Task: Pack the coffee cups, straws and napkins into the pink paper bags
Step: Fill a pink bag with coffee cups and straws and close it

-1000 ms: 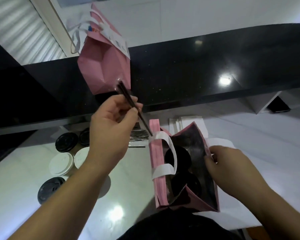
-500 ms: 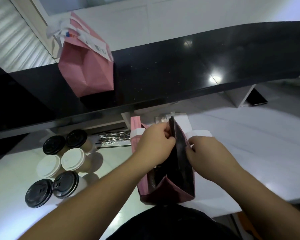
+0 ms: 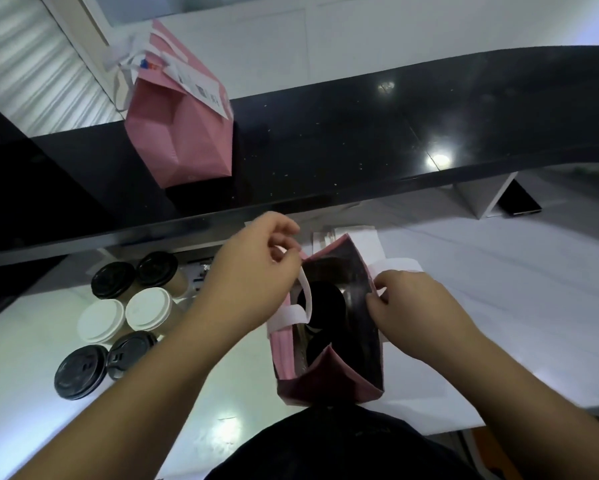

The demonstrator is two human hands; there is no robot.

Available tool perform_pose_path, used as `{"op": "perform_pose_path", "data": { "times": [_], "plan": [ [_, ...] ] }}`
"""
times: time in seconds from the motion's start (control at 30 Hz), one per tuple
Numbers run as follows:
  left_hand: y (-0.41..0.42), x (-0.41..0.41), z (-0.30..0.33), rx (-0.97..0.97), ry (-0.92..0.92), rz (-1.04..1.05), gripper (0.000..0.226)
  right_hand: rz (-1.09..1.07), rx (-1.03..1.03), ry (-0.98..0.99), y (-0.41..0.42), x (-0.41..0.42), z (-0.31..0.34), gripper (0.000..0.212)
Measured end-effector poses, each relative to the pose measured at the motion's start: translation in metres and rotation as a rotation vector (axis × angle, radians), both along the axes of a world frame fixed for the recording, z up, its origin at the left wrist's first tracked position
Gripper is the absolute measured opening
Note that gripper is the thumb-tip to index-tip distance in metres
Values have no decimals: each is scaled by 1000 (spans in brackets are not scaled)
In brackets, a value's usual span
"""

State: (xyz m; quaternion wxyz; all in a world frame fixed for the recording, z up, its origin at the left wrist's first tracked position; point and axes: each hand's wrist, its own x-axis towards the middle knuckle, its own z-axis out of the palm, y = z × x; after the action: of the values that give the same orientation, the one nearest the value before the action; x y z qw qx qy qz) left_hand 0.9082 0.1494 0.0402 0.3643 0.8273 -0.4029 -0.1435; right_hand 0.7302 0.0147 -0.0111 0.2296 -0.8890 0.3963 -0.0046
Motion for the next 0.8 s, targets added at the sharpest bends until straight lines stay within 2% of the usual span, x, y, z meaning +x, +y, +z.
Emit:
{"op": "perform_pose_path", "data": {
  "times": [0.1,0.2,0.3,0.4,0.5,0.6,0.67,0.8],
  "plan": [
    [36,1,-5,153,-64,61,22,10,-17,-34,0,3,2,27],
    [65,-11,-23,310,15,57,46,51,-85,-69,-1,10,5,28],
    [76,-24,-38,402,85,102,51,125,-166,-80,-4,22,7,40],
    [68,-30,-48,418,89,149,54,234,-308,-57,-8,40,6,45],
    [52,-33,-53,445,-44,156,59,306,-417,-41,-11,61,8,46],
    [42,-34,-59,514,-136,135,64,360,-411,-2,-17,79,9,44],
    [43,-33,-58,498,-116,125,56,378,-382,52,-27,86,8,42],
    [58,-23,-52,386,-18,118,40,358,-281,100,-43,85,7,19]
  ]
}}
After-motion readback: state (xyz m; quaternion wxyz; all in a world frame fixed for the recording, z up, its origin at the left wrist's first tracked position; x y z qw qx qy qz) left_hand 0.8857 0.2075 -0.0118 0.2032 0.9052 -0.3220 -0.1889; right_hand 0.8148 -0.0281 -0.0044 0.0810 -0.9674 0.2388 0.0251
